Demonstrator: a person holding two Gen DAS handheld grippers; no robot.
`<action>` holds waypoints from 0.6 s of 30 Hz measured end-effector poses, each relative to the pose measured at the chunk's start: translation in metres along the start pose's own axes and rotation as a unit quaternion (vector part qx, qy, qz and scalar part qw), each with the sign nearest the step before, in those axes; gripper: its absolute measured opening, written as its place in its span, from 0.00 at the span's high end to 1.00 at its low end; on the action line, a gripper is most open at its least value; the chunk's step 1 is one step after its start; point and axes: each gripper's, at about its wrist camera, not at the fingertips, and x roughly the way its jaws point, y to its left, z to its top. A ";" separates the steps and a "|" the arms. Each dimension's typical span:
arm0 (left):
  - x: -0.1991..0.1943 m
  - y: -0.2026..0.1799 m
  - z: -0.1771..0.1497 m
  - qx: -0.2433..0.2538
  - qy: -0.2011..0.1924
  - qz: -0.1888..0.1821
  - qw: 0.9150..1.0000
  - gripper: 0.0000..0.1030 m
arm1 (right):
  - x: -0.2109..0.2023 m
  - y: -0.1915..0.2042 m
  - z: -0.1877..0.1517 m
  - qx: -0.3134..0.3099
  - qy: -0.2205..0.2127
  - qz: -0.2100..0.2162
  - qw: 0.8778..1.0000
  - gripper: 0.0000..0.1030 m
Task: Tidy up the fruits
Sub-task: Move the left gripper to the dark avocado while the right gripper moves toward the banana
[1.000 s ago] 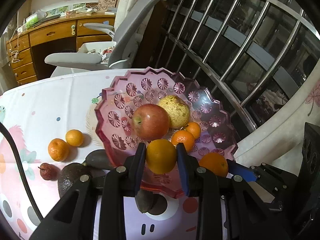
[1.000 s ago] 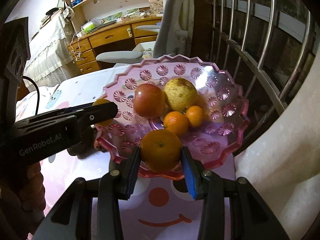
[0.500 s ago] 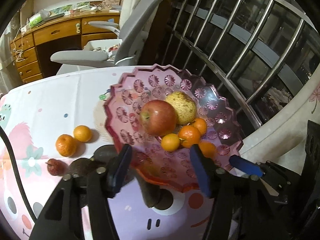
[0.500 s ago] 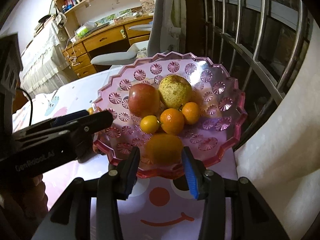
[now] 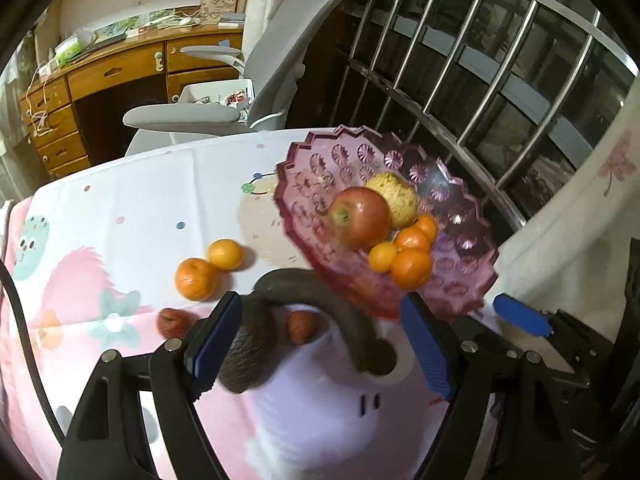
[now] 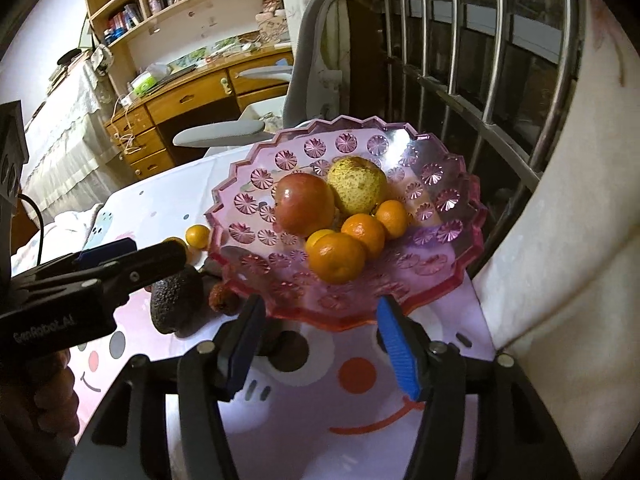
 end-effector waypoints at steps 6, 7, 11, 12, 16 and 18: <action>-0.014 0.018 -0.004 0.035 0.012 -0.007 0.999 0.20 | -0.012 0.022 -0.013 0.022 -0.019 -0.031 0.999 0.42; -0.016 0.021 -0.005 0.044 0.013 -0.008 0.999 0.20 | -0.013 0.024 -0.014 0.025 -0.022 -0.035 0.999 0.41; -0.018 0.031 -0.008 0.062 0.022 -0.008 0.998 0.19 | -0.018 0.039 -0.024 0.032 -0.032 -0.048 0.998 0.39; -0.017 0.034 -0.009 0.065 0.026 -0.006 0.998 0.19 | -0.018 0.042 -0.025 0.032 -0.033 -0.049 0.998 0.37; -0.010 0.048 -0.013 0.061 0.042 -0.010 0.997 0.19 | -0.018 0.057 -0.033 0.021 -0.039 -0.058 0.997 0.36; -0.004 0.053 -0.014 0.058 0.048 -0.008 0.997 0.19 | -0.016 0.063 -0.036 0.011 -0.043 -0.058 0.997 0.36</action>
